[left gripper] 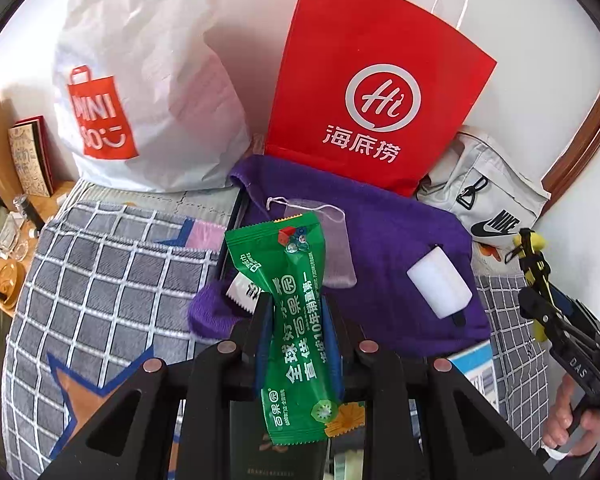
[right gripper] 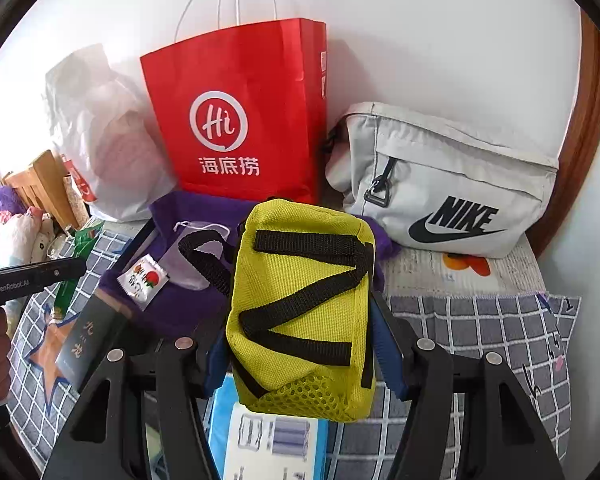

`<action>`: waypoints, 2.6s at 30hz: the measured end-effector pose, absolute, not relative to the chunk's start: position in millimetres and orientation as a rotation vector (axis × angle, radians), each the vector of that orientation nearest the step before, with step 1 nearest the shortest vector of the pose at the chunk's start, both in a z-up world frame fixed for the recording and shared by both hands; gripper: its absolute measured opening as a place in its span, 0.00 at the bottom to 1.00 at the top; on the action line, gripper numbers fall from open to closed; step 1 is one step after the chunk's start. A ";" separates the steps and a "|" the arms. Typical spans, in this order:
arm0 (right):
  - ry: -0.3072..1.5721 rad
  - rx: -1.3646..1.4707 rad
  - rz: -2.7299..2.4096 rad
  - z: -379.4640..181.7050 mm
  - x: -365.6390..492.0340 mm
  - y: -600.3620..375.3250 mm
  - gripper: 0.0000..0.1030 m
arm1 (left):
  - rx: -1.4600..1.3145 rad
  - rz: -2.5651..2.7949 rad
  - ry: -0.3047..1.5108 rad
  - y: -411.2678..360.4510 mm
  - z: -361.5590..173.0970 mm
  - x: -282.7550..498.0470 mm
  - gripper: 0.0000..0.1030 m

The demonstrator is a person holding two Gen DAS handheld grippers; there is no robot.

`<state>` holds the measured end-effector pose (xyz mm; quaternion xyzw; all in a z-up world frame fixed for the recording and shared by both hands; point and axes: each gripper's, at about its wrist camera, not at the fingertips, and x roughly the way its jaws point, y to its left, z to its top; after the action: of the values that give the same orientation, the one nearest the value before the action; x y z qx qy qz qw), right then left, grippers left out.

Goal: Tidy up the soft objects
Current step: 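Carry the green packet and yellow pouch with both grippers over the purple towel, then open both grippers to drop the green packet and yellow pouch onto the towel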

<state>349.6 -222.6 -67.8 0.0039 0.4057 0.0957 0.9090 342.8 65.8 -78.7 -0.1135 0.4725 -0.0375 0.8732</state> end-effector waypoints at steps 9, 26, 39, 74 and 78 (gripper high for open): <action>0.875 0.041 0.216 -88.9 395.8 -227.9 0.59 | -0.233 -0.094 1.020 60.2 -93.8 377.9 0.23; 0.998 0.142 0.236 -138.6 445.7 -237.3 0.59 | -0.268 -0.106 1.085 55.5 -123.4 425.2 0.23; 1.064 0.215 0.289 -156.1 455.3 -243.7 0.65 | -0.271 -0.140 1.137 44.8 -145.8 438.9 0.25; 0.923 0.111 0.256 -76.7 359.6 -228.6 0.78 | -0.269 -0.069 1.075 68.2 -93.4 348.0 0.52; 0.936 0.106 0.285 -70.0 319.5 -224.0 0.75 | -0.224 -0.063 1.048 60.6 -84.6 315.8 0.52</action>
<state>319.5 -224.0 -70.0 0.0510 0.4495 0.1369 0.8812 315.8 60.6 -84.6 -0.1069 0.4993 -0.0300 0.8593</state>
